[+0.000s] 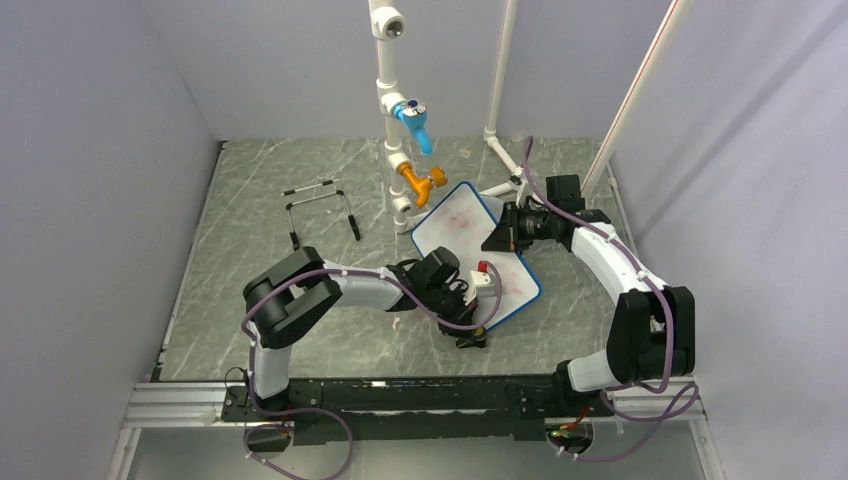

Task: Erase the whiteboard
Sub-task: Place the whiteboard eraser at the center of the board.

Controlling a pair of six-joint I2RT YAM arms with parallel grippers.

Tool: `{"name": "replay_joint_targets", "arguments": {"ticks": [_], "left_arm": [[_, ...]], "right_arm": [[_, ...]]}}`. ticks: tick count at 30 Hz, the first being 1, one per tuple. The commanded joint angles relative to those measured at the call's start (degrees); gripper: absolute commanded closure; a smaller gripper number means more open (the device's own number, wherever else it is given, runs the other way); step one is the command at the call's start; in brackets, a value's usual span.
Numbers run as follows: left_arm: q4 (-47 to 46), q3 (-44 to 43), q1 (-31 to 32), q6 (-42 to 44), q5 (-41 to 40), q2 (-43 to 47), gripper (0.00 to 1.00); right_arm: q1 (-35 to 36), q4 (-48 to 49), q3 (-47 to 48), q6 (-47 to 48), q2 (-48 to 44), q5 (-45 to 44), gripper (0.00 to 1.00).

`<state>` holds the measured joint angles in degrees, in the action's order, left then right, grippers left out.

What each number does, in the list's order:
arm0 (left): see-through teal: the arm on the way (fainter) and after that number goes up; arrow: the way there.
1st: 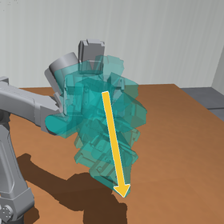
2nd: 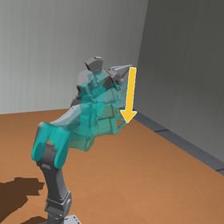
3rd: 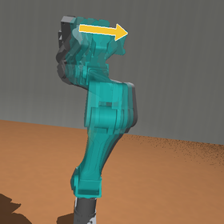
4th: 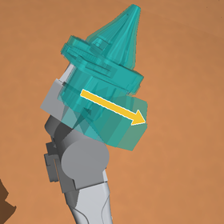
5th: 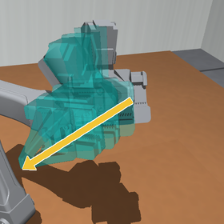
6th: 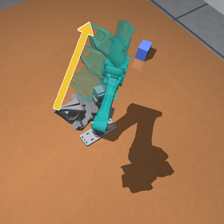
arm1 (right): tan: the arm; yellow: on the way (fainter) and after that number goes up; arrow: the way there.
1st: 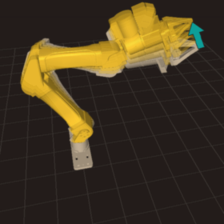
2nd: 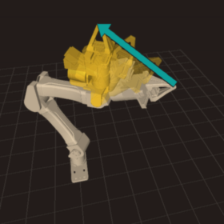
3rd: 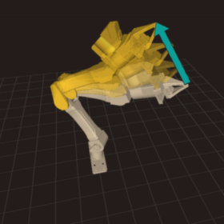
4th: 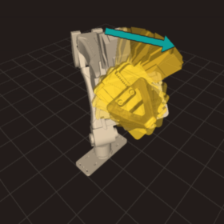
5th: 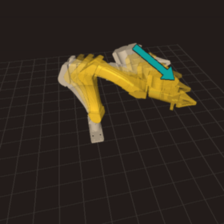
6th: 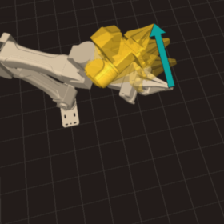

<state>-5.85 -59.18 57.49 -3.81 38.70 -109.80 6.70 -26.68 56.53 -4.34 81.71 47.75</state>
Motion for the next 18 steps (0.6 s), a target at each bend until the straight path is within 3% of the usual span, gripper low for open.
{"name": "replay_joint_targets", "arguments": {"ticks": [1,18], "left_arm": [[5.76,2.68,-1.46,2.3,-9.47,-6.96,1.0],[8.01,4.24,-2.73,2.6,-10.4,-7.43,1.0]], "right_arm": [[0.33,1.47,1.98,-4.6,-2.98,8.07,1.0],[-3.74,-0.52,4.09,-6.09,-4.77,12.6,1.0]]}}
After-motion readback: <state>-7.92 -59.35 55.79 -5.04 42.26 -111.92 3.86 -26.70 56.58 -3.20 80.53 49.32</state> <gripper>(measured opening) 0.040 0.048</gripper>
